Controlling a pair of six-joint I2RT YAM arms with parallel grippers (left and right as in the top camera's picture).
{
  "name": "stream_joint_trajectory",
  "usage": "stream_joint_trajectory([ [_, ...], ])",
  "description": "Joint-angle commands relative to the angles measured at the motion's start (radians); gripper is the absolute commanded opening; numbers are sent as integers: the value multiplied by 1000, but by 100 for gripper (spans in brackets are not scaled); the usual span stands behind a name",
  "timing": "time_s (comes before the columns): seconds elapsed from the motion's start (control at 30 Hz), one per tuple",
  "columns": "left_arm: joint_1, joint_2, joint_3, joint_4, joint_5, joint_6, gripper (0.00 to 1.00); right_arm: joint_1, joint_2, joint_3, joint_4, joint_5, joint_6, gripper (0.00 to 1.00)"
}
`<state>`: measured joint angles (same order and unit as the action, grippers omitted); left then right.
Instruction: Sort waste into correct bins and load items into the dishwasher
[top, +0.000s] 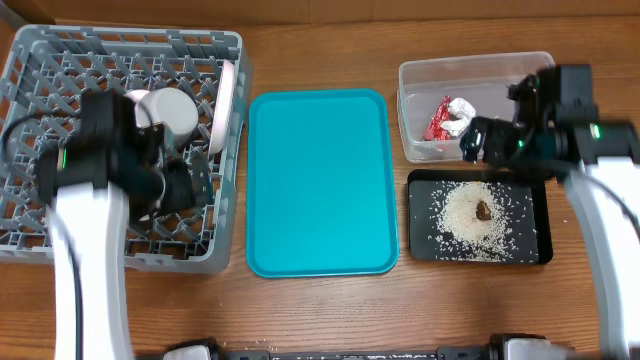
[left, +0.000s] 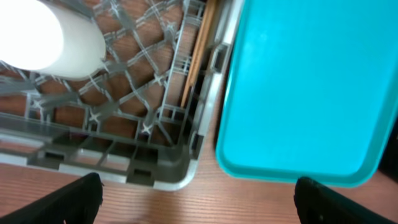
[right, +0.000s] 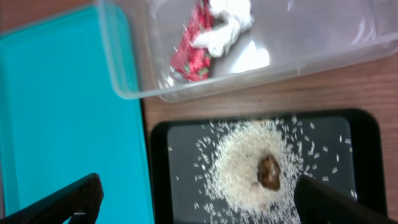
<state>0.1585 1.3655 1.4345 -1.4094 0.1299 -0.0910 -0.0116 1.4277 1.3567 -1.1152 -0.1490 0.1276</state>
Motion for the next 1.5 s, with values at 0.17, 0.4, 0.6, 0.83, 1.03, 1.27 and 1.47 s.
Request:
stream_joint_trajectory([
  [0.17,-3,-613,-342,235,27,45,100,11,-588,-369,164,97,7,99],
  [0.4,-3,-774,-369,238,27,46,100,11,-768,-397,110,96,7,100],
  [0.6,-3,-777,-369,187,27,46,100,11,-775,-397,107,96,7,99],
  [0.83,-3,-777,-369,183,27,46,100,11,-774,-397,107,96,7,100],
  [1.03,-3,-777,-369,183,27,46,100,11,-774,-397,107,96,7,100],
  [1.27,-2,-777,-369,183,27,46,100,35,-879,-416,138,111,-41,100],
  [1.47,-2,-777,-369,183,27,46,100,89,-1127,-647,397,103,-79,100],
])
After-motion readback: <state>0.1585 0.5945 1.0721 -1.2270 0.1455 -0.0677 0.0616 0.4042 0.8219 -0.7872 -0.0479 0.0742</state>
